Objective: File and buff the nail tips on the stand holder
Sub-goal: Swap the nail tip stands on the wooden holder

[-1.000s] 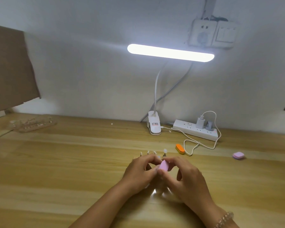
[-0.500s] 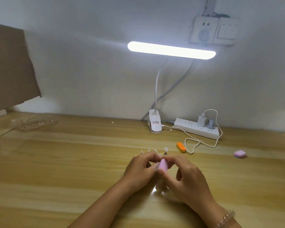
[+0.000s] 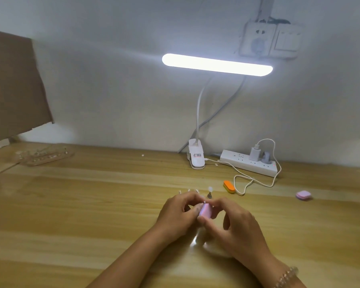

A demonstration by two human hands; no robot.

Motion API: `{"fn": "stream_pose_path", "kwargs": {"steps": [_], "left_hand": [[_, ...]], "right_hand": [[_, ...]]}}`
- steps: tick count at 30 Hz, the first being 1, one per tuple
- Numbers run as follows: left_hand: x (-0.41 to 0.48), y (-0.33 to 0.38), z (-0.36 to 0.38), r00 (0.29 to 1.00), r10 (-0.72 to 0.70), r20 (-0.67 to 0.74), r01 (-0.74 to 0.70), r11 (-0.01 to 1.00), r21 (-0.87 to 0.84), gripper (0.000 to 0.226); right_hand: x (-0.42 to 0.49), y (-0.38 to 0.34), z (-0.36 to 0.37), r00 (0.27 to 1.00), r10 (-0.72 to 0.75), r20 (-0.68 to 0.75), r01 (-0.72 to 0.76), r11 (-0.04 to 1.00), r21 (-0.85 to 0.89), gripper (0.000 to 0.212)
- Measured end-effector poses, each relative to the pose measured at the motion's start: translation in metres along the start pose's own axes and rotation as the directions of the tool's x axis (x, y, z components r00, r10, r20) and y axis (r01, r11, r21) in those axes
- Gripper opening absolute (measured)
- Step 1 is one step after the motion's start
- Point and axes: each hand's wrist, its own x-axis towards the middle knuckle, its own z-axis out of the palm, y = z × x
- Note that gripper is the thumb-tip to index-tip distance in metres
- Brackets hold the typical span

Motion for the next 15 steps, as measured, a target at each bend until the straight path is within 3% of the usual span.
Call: {"fn": "stream_pose_path", "kwargs": {"steps": [6, 10, 15], "left_hand": [[-0.0002, -0.0014, 0.0021, 0.998, 0.002, -0.057, -0.004, 1.0, -0.029, 0.01], [-0.0007, -0.0009, 0.0013, 0.996, 0.022, -0.083, -0.024, 1.0, -0.018, 0.011], [-0.0033, 0.0023, 0.0017, 0.994, 0.084, -0.065, -0.076, 0.991, 0.114, 0.012]], "right_hand": [[0.004, 0.0093, -0.0041, 0.981, 0.181, -0.071, -0.189, 0.974, -0.127, 0.024], [-0.0007, 0.0031, -0.0005, 0.997, 0.065, -0.031, -0.069, 0.985, -0.158, 0.032], [0.0011, 0.0043, 0.0015, 0.998, -0.001, -0.063, -0.003, 0.998, -0.07, 0.017]]}}
